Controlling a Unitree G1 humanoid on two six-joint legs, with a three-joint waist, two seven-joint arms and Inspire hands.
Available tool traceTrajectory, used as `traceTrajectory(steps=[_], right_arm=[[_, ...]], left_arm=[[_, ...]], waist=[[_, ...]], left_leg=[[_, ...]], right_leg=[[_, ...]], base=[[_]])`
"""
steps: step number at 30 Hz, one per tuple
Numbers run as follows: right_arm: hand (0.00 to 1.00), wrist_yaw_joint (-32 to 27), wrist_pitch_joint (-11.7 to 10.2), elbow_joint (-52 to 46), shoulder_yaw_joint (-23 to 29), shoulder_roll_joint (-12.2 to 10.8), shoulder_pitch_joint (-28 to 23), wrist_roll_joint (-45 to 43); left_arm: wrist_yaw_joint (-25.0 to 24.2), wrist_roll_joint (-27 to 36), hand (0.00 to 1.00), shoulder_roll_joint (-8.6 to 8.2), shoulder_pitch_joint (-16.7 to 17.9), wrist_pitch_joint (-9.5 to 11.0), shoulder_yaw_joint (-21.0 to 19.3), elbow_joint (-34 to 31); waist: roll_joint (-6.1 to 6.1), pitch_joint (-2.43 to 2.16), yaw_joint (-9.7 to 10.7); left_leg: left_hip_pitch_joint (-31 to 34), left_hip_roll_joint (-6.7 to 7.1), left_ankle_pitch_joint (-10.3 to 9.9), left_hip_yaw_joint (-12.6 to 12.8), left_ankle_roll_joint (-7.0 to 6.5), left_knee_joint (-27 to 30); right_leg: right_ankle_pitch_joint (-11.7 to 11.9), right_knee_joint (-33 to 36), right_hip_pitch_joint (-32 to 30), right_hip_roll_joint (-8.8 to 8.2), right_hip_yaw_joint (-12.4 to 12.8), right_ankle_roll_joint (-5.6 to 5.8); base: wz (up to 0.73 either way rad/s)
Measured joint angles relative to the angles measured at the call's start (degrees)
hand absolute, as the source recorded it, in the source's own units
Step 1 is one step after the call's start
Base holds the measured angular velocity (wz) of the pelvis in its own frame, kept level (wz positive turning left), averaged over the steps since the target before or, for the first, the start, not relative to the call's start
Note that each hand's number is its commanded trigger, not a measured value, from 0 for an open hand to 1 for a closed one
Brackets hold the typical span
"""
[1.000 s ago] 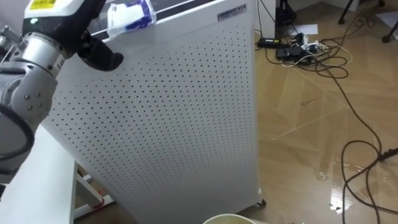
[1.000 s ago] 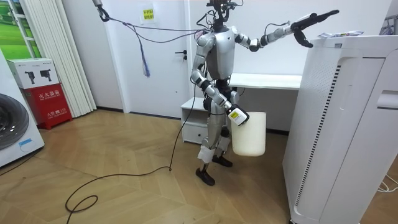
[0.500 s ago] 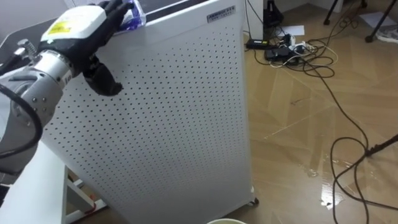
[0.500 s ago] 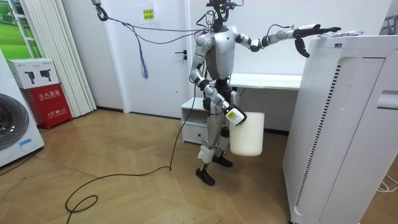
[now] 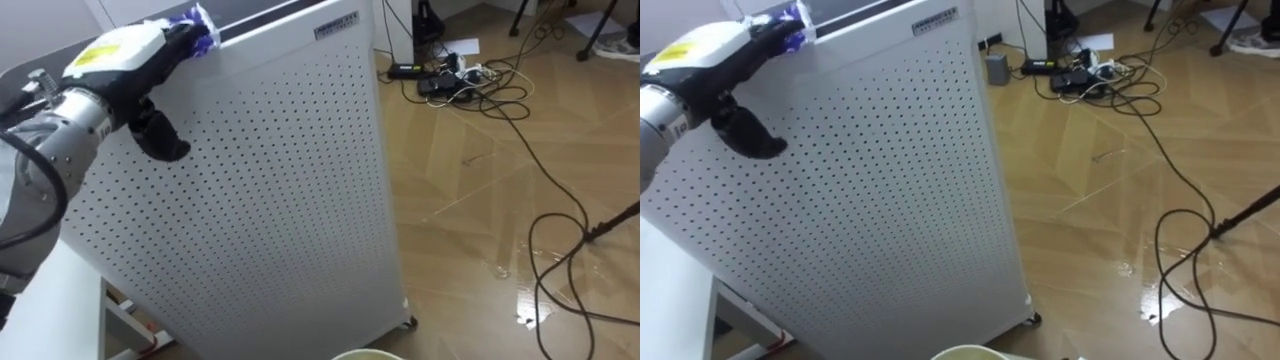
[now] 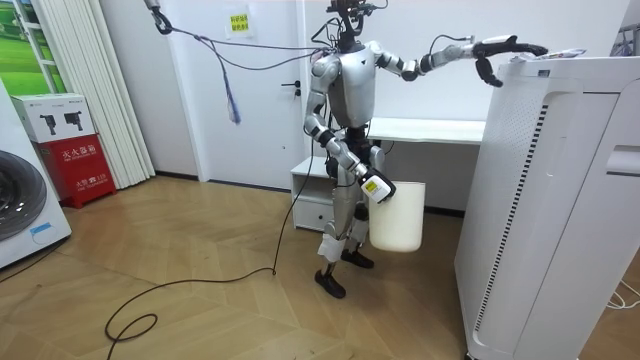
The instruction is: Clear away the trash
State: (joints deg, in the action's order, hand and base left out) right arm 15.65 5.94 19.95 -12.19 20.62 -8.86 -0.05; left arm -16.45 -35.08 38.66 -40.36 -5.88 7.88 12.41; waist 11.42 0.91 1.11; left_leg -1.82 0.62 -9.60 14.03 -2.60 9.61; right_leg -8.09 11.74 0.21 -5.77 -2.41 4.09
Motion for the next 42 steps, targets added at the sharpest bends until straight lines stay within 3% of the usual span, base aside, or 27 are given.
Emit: traceTrajectory(steps=[5,9,15,21,27,31,35,37,39,40,42], right_arm=[[1.0,-0.1,1.7,0.0,-0.1,0.0,1.2,-0.1],[1.0,-0.1,2.3,-0.1,-0.1,0.0,2.2,-0.1],[1.0,-0.1,3.5,-0.8,-0.1,-0.1,3.2,-0.3],[1.0,-0.4,3.5,-0.8,-0.2,-0.8,3.3,-0.3],[1.0,-0.8,3.5,-0.9,-1.9,-0.4,3.3,0.5],[1.0,-1.2,3.4,-0.9,-2.3,-0.5,3.3,0.6],[1.0,-1.1,2.6,-0.9,-2.3,0.1,3.3,0.6],[1.0,-1.2,2.3,-0.9,-2.4,0.0,3.3,0.6],[1.0,-1.3,2.1,-0.9,-2.5,-0.4,3.3,0.9],[1.0,-1.4,2.1,-0.9,-2.5,-0.6,3.3,0.9],[1.0,-2.0,1.5,-0.6,-2.5,-0.9,3.3,0.9]], left_arm=[[1.3,-0.7,1.0,-1.92,-0.9,-1.2,-2.7,0.7],[3.0,-1.7,1.0,-2.29,-0.9,-1.2,-4.6,0.7],[3.9,-2.1,1.0,-2.59,-0.6,-1.3,-5.6,0.3],[4.5,-3.3,1.0,-3.76,-0.2,-1.2,-5.9,-0.3],[6.3,-2.2,1.0,-3.77,0.0,-1.1,-4.7,-0.1],[8.5,4.1,1.0,-3.75,0.1,-0.1,-4.4,-0.8],[9.2,16.4,1.0,-3.8,0.2,0.1,-2.9,-9.2],[9.2,22.2,1.0,-4.13,1.5,1.3,-2.0,-15.0],[9.2,29.9,1.0,-4.6,2.8,4.0,-0.1,-20.7],[9.2,31.3,1.0,-4.93,3.1,4.1,0.3,-22.2],[8.7,36.2,1.0,-6.39,4.9,6.0,1.2,-26.6]], waist=[[-0.44,0.38,0.0],[-0.91,0.66,0.1],[-1.16,0.59,0.1],[-2.07,0.47,0.2],[-2.57,0.34,0.2],[-2.41,0.11,-0.1],[-2.7,-0.04,-1.0],[-2.68,-0.07,-1.5],[-2.6,-0.14,-2.1],[-2.59,-0.14,-2.2],[-2.66,-0.13,-2.4]], left_leg=[[-0.7,0.06,0.0,0.0,0.0,-0.2],[-0.9,0.12,0.0,0.0,0.01,-0.2],[-0.9,0.16,0.0,0.1,0.01,-0.2],[-1.6,0.2,0.0,0.0,0.03,-0.1],[-2.2,0.1,0.0,-0.1,0.03,-0.1],[-1.9,0.07,0.0,-0.3,0.03,0.0],[-0.2,0.08,0.0,-1.6,0.0,0.1],[0.1,0.09,0.0,-1.6,0.0,0.4],[0.1,0.07,0.0,-1.8,0.0,0.8],[0.1,0.06,0.0,-1.8,0.01,0.8],[0.0,-0.01,0.0,-2.0,0.01,0.8]], right_leg=[[-0.1,0.1,0.3,-0.01,0.2,0.03],[-0.2,0.1,0.0,0.02,0.4,0.04],[-0.5,0.1,0.0,0.01,0.5,0.03],[-0.7,-0.1,0.9,-0.09,0.5,0.07],[-0.7,-0.1,1.9,-0.13,0.4,0.06],[-0.7,-0.2,1.8,-0.07,0.3,0.06],[-0.6,0.0,0.7,-0.21,-0.9,0.08],[-0.6,-0.1,0.7,-0.21,-1.0,0.07],[-0.6,-0.1,0.9,-0.21,-1.1,0.08],[-0.6,-0.1,0.9,-0.21,-1.2,0.07],[-0.6,-0.1,0.8,-0.2,-1.4,0.07]], base=[[-0.04],[-0.03],[0.0],[0.0],[0.01],[0.04],[0.17],[0.0],[0.0],[0.0],[-0.02]])
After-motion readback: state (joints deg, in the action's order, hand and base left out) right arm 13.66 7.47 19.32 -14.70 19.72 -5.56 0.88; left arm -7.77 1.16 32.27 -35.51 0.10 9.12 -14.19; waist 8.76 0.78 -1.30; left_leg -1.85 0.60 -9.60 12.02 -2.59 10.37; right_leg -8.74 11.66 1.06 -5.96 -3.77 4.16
